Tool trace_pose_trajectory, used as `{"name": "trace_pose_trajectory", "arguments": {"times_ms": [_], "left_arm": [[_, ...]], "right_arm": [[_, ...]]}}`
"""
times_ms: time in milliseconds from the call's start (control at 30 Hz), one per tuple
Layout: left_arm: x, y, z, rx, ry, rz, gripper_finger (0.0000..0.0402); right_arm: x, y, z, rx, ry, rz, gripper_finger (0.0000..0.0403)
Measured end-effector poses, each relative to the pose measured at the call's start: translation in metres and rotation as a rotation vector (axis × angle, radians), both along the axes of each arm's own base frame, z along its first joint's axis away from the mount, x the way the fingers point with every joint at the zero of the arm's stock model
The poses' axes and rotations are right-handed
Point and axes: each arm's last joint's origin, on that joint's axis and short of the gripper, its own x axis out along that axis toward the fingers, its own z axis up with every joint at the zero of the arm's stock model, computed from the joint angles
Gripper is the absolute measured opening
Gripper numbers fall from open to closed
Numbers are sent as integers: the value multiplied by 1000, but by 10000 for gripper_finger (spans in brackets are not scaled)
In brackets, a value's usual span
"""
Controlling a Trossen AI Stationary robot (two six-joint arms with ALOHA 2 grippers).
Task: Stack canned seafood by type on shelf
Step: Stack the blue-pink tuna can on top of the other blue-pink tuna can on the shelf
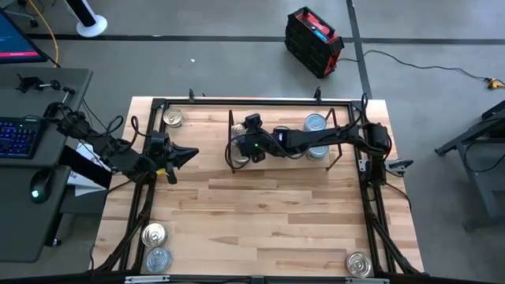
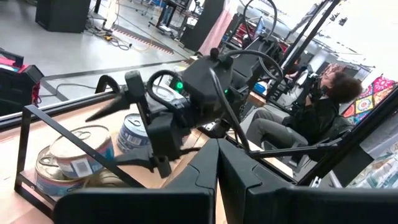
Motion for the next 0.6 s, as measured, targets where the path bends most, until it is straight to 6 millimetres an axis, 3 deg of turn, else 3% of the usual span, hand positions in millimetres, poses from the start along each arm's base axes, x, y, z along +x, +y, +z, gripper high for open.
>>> {"name": "trace_pose_trajectory", "arguments": {"times_ms": [167, 433, 600], "left_arm": [[0, 0, 0, 0, 0, 0, 0], [0, 0, 0, 0, 0, 0, 0], [0, 0, 0, -1, -1, 0, 0]], "right_arm": [[-2, 3, -2, 60, 27, 13, 369], [4, -12, 22, 120, -68, -61, 369], [0, -11, 21, 175, -16, -59, 369]]}}
